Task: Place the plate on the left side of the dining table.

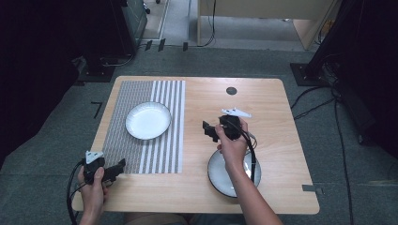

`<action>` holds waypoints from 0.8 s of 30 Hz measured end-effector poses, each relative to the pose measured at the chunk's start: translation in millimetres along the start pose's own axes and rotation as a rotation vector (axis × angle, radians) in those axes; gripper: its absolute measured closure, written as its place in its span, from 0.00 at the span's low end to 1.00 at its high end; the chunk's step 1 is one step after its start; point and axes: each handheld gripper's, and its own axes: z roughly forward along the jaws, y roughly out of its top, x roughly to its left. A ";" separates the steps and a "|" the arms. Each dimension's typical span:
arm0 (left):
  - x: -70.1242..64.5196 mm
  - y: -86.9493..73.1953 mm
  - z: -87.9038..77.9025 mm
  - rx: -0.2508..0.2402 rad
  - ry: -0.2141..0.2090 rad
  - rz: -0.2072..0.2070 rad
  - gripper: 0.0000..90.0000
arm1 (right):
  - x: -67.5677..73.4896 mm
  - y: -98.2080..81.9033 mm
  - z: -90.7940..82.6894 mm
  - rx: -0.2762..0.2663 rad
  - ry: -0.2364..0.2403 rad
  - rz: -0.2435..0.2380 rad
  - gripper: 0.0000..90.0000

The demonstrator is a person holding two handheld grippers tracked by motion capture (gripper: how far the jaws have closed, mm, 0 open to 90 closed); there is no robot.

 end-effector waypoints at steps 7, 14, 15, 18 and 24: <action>-2.6 -1.4 0.9 -0.003 0.016 0.021 0.16 | -21.2 -7.4 -19.9 -0.023 -0.023 0.027 0.24; -4.5 -1.9 1.6 0.001 0.027 0.036 0.15 | -41.0 -14.0 -38.5 -0.041 -0.052 0.042 0.24; -4.6 -1.9 1.7 0.001 0.028 0.036 0.16 | -44.6 -15.4 -41.7 -0.045 -0.058 0.047 0.24; -5.3 -2.0 2.1 0.000 0.032 0.039 0.15 | -52.8 -19.0 -48.4 -0.051 -0.068 0.050 0.24; -6.0 -2.2 2.3 0.001 0.038 0.045 0.15 | -70.1 -28.1 -61.8 -0.056 -0.095 0.072 0.24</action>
